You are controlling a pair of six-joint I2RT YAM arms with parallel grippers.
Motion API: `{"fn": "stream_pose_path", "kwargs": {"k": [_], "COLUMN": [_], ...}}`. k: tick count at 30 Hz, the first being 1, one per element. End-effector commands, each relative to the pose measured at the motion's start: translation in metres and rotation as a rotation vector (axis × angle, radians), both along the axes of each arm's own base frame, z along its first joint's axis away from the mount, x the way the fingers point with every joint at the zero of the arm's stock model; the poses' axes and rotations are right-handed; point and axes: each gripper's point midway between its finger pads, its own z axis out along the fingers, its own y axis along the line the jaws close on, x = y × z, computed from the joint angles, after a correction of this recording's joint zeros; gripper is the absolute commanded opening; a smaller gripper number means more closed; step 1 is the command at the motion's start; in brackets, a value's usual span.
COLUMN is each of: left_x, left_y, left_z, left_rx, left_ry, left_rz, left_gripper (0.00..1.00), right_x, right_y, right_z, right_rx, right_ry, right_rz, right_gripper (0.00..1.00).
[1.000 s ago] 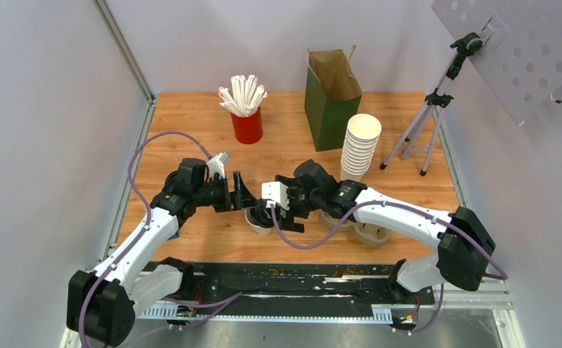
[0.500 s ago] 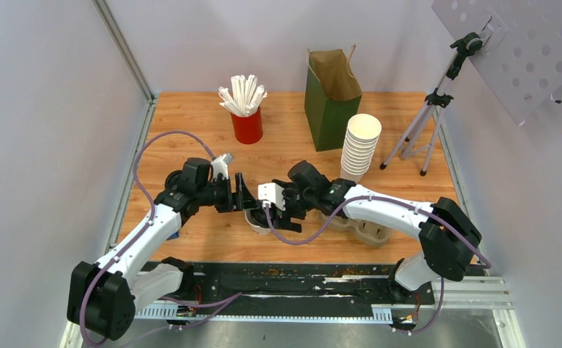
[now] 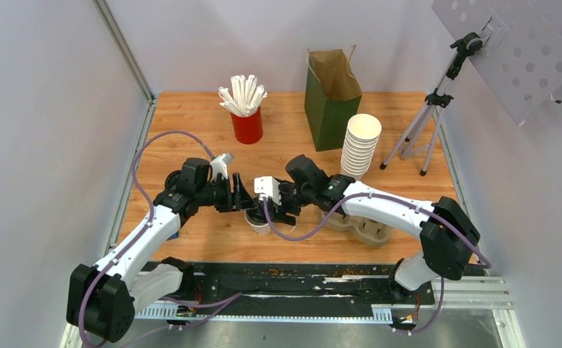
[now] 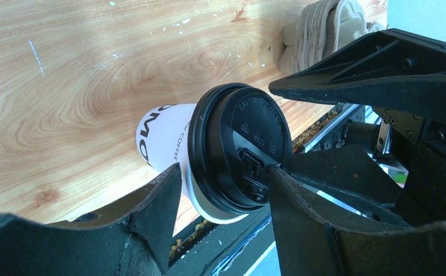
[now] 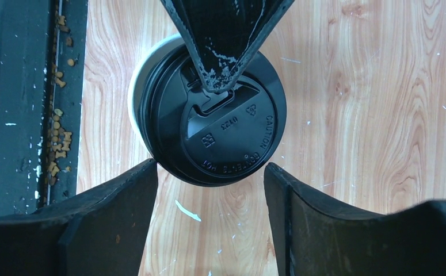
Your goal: Pack the takeout coffee
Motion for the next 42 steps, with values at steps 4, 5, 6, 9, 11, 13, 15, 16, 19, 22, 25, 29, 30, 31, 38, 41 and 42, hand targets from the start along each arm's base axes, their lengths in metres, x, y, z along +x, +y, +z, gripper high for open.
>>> {"fn": "stream_pose_path", "kwargs": {"k": [4, 5, 6, 9, 11, 13, 15, 16, 19, 22, 25, 29, 30, 31, 38, 41, 42], "left_x": [0.004, 0.004, 0.004, 0.003, 0.003, 0.003, 0.002, 0.002, 0.000, -0.002, -0.004, -0.005, -0.005, -0.005, -0.010, -0.013, -0.014], "left_y": [-0.002, -0.002, -0.001, 0.000, 0.001, 0.002, 0.004, 0.006, 0.009, 0.008, 0.008, 0.007, 0.007, 0.007, 0.012, 0.012, 0.012], "left_z": [0.016, 0.016, 0.015, 0.013, 0.013, 0.013, 0.014, 0.014, 0.015, 0.015, 0.011, 0.009, 0.010, 0.011, 0.009, 0.009, 0.009], "left_rx": [-0.007, -0.005, -0.003, 0.009, 0.015, 0.020, 0.032, 0.041, 0.055, 0.046, 0.044, 0.042, 0.041, 0.042, 0.064, 0.060, 0.059], "left_ry": [-0.062, -0.061, -0.060, -0.053, -0.050, -0.050, -0.048, -0.050, -0.053, -0.053, -0.043, -0.039, -0.041, -0.042, -0.037, -0.039, -0.039], "left_rz": [-0.011, -0.008, -0.007, -0.003, 0.000, 0.000, 0.004, 0.008, 0.013, 0.013, 0.010, 0.001, 0.001, 0.001, -0.003, -0.005, -0.006], "left_gripper": [0.62, 0.62, 0.62, 0.61, 0.60, 0.58, 0.58, 0.58, 0.58, 0.57, 0.54, 0.49, 0.47, 0.47, 0.51, 0.52, 0.53], "right_x": [0.000, 0.000, -0.001, -0.003, -0.005, -0.007, -0.009, -0.010, -0.010, -0.009, -0.011, -0.012, -0.012, -0.013, 0.005, 0.018, 0.020], "right_y": [0.019, 0.018, 0.018, 0.018, 0.018, 0.019, 0.019, 0.019, 0.016, 0.014, 0.014, 0.015, 0.015, 0.014, 0.016, 0.014, 0.013], "right_z": [0.026, 0.025, 0.025, 0.026, 0.027, 0.030, 0.033, 0.034, 0.039, 0.045, 0.053, 0.064, 0.066, 0.069, 0.081, 0.079, 0.076], "right_rx": [0.087, 0.085, 0.084, 0.084, 0.085, 0.089, 0.093, 0.094, 0.095, 0.103, 0.122, 0.163, 0.173, 0.183, 0.241, 0.237, 0.223], "right_ry": [0.011, 0.014, 0.018, 0.026, 0.033, 0.037, 0.038, 0.040, 0.038, 0.033, 0.046, 0.067, 0.074, 0.085, 0.146, 0.189, 0.214], "right_rz": [0.032, 0.031, 0.032, 0.037, 0.039, 0.040, 0.044, 0.046, 0.036, 0.017, 0.000, -0.036, -0.044, -0.058, -0.257, -0.395, -0.432], "right_gripper": [0.66, 0.66, 0.66, 0.67, 0.68, 0.68, 0.70, 0.72, 0.76, 0.80, 0.81, 0.81, 0.81, 0.81, 0.79, 0.78, 0.78]}}
